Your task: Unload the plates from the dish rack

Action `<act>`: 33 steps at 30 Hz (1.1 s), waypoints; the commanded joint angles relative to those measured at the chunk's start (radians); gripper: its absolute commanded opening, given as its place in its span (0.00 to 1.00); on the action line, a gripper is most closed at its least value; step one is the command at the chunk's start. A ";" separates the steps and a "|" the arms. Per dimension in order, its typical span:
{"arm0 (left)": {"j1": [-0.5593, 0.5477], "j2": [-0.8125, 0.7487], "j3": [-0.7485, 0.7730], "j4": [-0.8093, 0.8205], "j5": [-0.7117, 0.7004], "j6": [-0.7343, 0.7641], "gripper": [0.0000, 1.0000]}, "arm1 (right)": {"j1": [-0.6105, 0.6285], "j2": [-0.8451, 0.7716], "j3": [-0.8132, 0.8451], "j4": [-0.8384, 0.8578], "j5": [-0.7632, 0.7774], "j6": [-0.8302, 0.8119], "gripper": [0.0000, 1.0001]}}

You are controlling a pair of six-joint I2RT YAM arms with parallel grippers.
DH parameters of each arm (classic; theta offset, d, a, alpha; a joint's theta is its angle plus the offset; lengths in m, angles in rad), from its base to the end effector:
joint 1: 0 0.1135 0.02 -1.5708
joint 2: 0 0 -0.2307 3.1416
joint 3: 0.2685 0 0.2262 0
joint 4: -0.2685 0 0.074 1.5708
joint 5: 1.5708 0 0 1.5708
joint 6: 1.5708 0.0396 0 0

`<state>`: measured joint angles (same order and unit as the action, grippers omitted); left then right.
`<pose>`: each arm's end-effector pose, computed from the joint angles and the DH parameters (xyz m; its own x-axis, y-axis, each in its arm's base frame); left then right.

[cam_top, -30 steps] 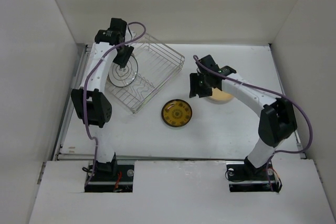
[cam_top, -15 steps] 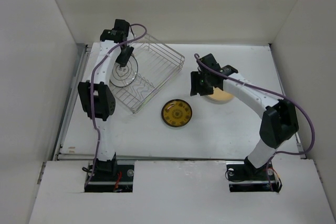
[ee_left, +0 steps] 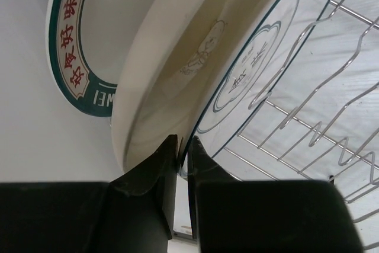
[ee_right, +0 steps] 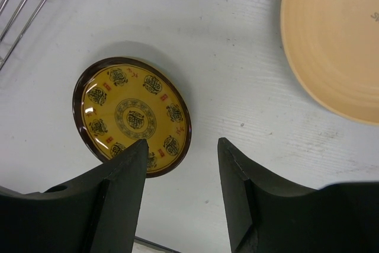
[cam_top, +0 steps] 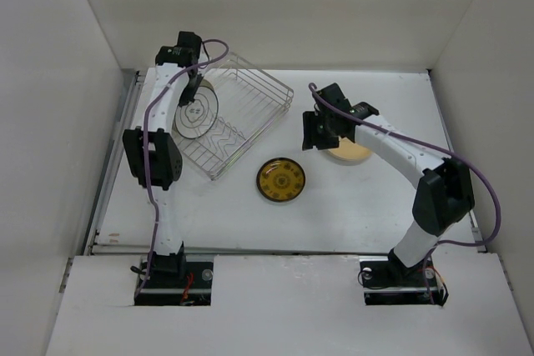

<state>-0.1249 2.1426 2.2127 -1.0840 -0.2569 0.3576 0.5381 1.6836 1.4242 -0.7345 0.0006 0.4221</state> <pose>0.4156 -0.0420 0.2873 -0.7935 0.4408 -0.4196 0.2829 0.8776 0.3870 0.2869 0.1712 0.2496 -0.8664 -0.0400 -0.4978 -0.1724 0.9595 0.2230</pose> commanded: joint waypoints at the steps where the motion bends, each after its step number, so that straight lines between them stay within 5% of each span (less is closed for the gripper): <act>1: -0.002 -0.099 0.031 -0.008 -0.018 -0.034 0.00 | 0.008 -0.027 0.041 -0.011 0.015 -0.002 0.57; 13: -0.055 -0.365 0.059 0.013 0.105 -0.031 0.00 | 0.008 -0.070 0.140 -0.040 -0.016 0.027 0.57; 15: -0.055 -0.383 0.068 0.000 0.171 -0.045 0.00 | 0.008 -0.087 0.153 -0.029 -0.045 0.036 0.59; 21: -0.073 -0.403 0.062 -0.161 0.587 -0.017 0.00 | 0.008 -0.192 0.098 0.197 -0.214 0.046 0.95; 25: -0.096 -0.394 0.002 -0.248 0.827 0.073 0.00 | 0.008 -0.203 0.047 0.316 -0.321 0.046 0.97; 33: -0.163 -0.375 -0.025 -0.355 0.993 0.207 0.00 | 0.008 -0.194 -0.036 0.464 -0.399 0.046 0.97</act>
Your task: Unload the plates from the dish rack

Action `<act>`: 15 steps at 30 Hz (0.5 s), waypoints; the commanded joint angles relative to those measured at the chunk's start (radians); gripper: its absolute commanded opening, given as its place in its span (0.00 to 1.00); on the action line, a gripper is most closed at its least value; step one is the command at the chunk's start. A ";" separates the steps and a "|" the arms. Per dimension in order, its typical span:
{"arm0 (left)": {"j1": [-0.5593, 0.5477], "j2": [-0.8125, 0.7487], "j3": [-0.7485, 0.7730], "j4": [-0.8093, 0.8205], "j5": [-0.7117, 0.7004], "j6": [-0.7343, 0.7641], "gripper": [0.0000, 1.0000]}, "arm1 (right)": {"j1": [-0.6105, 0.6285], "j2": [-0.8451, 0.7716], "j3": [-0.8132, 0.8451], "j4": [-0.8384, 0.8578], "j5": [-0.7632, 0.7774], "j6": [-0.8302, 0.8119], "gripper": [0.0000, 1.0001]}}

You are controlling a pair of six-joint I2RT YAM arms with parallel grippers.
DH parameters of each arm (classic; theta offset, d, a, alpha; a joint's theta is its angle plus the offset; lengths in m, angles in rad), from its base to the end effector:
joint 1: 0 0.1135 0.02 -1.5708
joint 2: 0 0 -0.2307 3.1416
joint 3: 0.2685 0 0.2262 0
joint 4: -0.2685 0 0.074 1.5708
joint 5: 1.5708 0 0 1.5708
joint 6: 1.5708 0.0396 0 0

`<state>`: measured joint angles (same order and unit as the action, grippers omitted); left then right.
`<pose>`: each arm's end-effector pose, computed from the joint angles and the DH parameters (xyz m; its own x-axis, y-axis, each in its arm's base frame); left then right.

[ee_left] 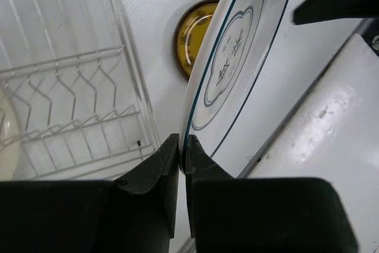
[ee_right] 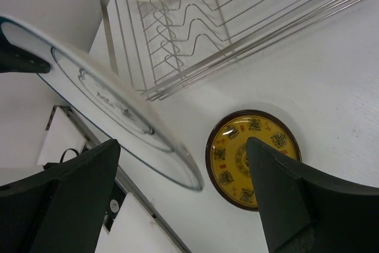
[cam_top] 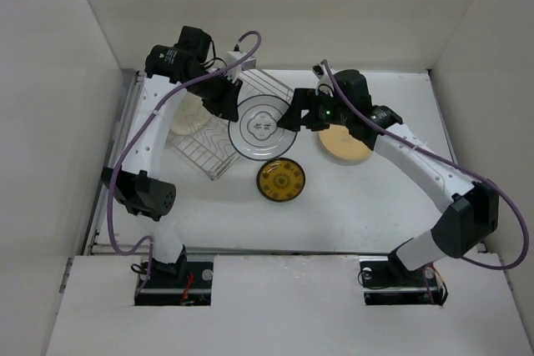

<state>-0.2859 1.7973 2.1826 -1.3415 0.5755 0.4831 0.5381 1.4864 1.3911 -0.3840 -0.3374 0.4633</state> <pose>0.2944 -0.1090 0.3883 -0.4444 0.5368 -0.7172 0.8403 0.5273 -0.1259 0.2699 0.1764 0.3310 -0.6831 0.0834 -0.7256 -0.4813 0.6958 0.5331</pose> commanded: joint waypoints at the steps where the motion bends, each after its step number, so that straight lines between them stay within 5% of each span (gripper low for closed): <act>1: -0.002 -0.030 0.005 -0.097 0.161 0.092 0.00 | 0.008 0.003 -0.003 0.114 -0.075 0.005 0.92; 3: -0.012 -0.039 0.005 -0.097 0.175 0.101 0.00 | 0.008 0.012 -0.023 0.138 -0.119 0.005 0.80; 4: -0.012 -0.039 0.005 -0.108 0.175 0.101 0.00 | 0.008 0.012 -0.023 0.139 -0.120 0.005 0.62; 7: -0.012 -0.030 0.005 -0.108 0.175 0.114 0.00 | 0.008 0.002 -0.023 0.149 -0.130 0.005 0.36; 8: -0.012 -0.030 -0.006 -0.108 0.164 0.104 0.00 | 0.008 -0.011 -0.023 0.149 -0.130 0.005 0.12; 10: -0.012 -0.020 -0.006 -0.108 0.127 0.078 0.00 | 0.008 -0.024 -0.033 0.149 -0.118 0.015 0.00; 11: -0.012 -0.010 -0.006 -0.098 0.112 0.068 0.05 | 0.008 -0.043 -0.033 0.140 -0.118 0.015 0.00; 14: -0.012 -0.001 -0.006 -0.041 -0.065 -0.021 0.68 | 0.008 -0.077 -0.043 0.039 -0.048 0.060 0.00; 15: -0.012 -0.001 -0.006 -0.022 -0.066 -0.049 0.68 | 0.008 -0.087 -0.043 0.002 -0.025 0.072 0.00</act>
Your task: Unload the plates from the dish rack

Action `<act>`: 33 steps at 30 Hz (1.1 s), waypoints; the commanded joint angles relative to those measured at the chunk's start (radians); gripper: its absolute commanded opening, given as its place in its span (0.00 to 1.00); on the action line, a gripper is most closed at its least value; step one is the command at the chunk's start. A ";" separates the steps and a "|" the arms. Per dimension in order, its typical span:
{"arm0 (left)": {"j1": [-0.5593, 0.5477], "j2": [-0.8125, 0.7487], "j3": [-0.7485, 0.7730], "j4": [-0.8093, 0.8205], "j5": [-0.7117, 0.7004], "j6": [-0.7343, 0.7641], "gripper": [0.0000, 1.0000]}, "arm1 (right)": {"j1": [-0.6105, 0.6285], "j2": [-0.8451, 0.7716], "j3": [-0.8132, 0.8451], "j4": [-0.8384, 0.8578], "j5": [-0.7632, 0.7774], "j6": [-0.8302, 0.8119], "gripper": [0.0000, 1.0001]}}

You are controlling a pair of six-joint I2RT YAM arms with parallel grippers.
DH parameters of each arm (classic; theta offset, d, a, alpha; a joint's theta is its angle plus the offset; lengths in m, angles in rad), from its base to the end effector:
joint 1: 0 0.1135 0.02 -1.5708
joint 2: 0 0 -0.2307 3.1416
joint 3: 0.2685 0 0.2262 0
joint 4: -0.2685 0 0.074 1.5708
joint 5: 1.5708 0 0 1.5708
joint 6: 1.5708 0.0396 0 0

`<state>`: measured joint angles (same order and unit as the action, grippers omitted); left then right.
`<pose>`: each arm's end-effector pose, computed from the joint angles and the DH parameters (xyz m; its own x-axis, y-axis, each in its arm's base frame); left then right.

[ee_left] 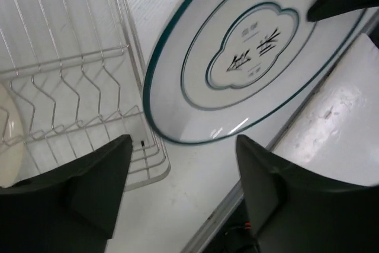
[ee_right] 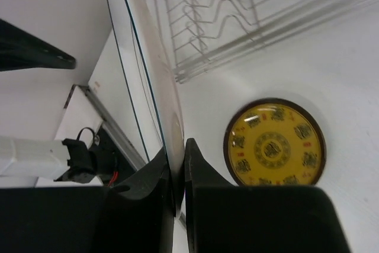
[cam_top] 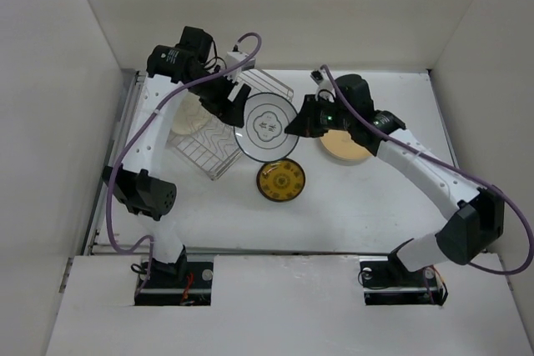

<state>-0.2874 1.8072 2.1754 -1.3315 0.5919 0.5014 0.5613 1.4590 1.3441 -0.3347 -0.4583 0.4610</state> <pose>0.2976 -0.1110 0.3845 -0.4306 0.5432 -0.7208 0.8526 0.5068 -0.1274 0.2586 0.1833 0.3298 -0.6919 0.0362 -0.7211 -0.5660 0.5929 0.5728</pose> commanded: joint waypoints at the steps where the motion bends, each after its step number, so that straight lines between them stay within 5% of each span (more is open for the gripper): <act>1: -0.010 -0.011 0.001 -0.014 -0.175 -0.108 0.73 | -0.026 -0.069 0.004 -0.079 0.115 0.086 0.00; 6: -0.001 -0.020 -0.022 0.120 -0.489 -0.222 1.00 | -0.127 -0.172 -0.109 -0.283 0.177 0.168 0.00; 10: 0.022 -0.042 -0.040 0.178 -0.645 -0.254 1.00 | -0.213 -0.302 -0.261 -0.461 0.198 0.179 0.00; 16: 0.045 -0.071 -0.092 0.210 -0.675 -0.244 1.00 | -0.284 -0.410 -0.482 -0.589 0.159 0.188 0.00; 24: 0.045 -0.071 -0.135 0.229 -0.684 -0.235 1.00 | -0.357 -0.388 -0.563 -0.627 0.287 0.223 0.01; 27: 0.045 -0.071 -0.135 0.238 -0.695 -0.235 1.00 | -0.379 -0.344 -0.603 -0.593 0.296 0.223 0.12; 28: 0.045 -0.071 -0.135 0.238 -0.704 -0.235 1.00 | -0.379 -0.335 -0.603 -0.583 0.296 0.232 0.28; 30: 0.054 -0.071 -0.135 0.238 -0.704 -0.225 1.00 | -0.388 -0.322 -0.637 -0.583 0.306 0.232 0.42; 33: 0.054 -0.071 -0.135 0.238 -0.715 -0.225 1.00 | -0.388 -0.322 -0.652 -0.573 0.335 0.257 0.49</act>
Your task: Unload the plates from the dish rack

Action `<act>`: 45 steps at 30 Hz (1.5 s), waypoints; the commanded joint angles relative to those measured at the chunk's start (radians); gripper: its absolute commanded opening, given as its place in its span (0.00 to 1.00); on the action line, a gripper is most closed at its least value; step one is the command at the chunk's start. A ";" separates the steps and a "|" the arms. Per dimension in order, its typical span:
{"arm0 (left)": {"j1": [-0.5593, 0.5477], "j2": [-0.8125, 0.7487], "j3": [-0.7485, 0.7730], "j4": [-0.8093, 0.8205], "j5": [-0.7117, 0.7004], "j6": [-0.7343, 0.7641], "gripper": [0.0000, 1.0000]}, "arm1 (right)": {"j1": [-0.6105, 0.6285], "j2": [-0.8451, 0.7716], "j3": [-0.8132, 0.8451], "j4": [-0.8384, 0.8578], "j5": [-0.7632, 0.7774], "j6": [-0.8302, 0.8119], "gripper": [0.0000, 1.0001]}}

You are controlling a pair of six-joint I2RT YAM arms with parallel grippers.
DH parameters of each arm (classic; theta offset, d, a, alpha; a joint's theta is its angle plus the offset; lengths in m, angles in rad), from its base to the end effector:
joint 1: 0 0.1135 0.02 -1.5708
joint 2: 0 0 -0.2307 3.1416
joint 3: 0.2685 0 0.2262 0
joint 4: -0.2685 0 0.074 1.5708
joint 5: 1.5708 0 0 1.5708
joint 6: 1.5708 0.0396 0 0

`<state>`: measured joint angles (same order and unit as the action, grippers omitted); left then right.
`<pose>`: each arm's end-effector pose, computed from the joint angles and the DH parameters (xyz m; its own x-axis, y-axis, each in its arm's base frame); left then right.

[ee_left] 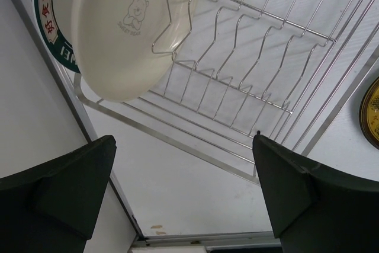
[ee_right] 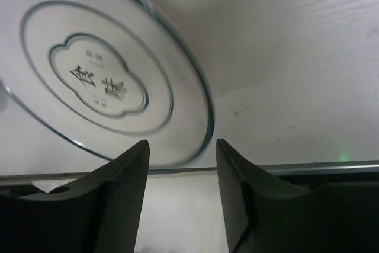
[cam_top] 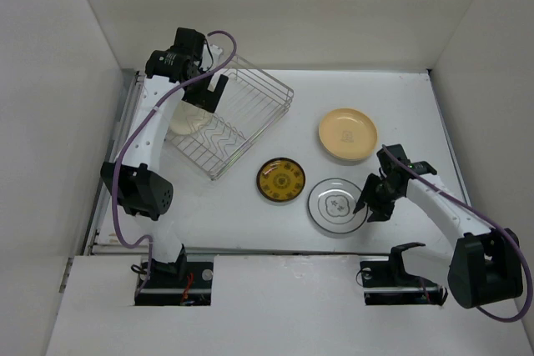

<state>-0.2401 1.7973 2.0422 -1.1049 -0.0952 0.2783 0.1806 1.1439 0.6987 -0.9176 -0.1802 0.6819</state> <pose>0.3339 -0.0779 0.3634 -0.6593 0.4430 -0.6075 0.3719 0.8944 0.2485 0.1664 0.0376 0.1732 -0.8816 0.4694 -0.0498 0.4412 0.8570 0.2663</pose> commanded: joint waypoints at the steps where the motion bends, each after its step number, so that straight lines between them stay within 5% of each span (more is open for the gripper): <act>1: 0.007 -0.070 -0.002 0.020 -0.028 -0.002 1.00 | -0.007 0.002 -0.019 0.000 0.058 0.047 0.56; 7: 0.007 -0.070 -0.002 0.020 -0.058 0.018 1.00 | -0.007 -0.007 -0.021 0.010 0.079 0.082 0.59; 15: 0.016 -0.058 -0.040 0.111 -0.182 0.091 1.00 | 0.003 -0.107 0.227 -0.033 0.140 0.091 0.63; 20: 0.016 -0.013 -0.030 0.140 -0.158 0.189 0.77 | 0.074 -0.040 0.419 -0.014 0.189 0.081 0.63; 26: 0.035 0.108 0.024 0.217 -0.299 0.220 0.68 | 0.184 0.120 0.544 0.019 0.226 0.050 0.65; 31: 0.062 0.224 0.105 0.201 -0.330 0.220 0.64 | 0.246 0.158 0.544 0.075 0.216 0.050 0.65; 39: 0.071 0.278 0.096 0.270 -0.428 0.211 0.23 | 0.257 0.177 0.484 0.120 0.180 0.059 0.65; 45: 0.071 0.234 0.072 0.312 -0.508 0.182 0.14 | 0.266 0.177 0.484 0.129 0.171 0.059 0.65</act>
<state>-0.1680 2.1006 2.1036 -0.8368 -0.5247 0.4866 0.4374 1.3293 1.1809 -0.8402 0.0025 0.7238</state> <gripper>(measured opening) 0.143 0.645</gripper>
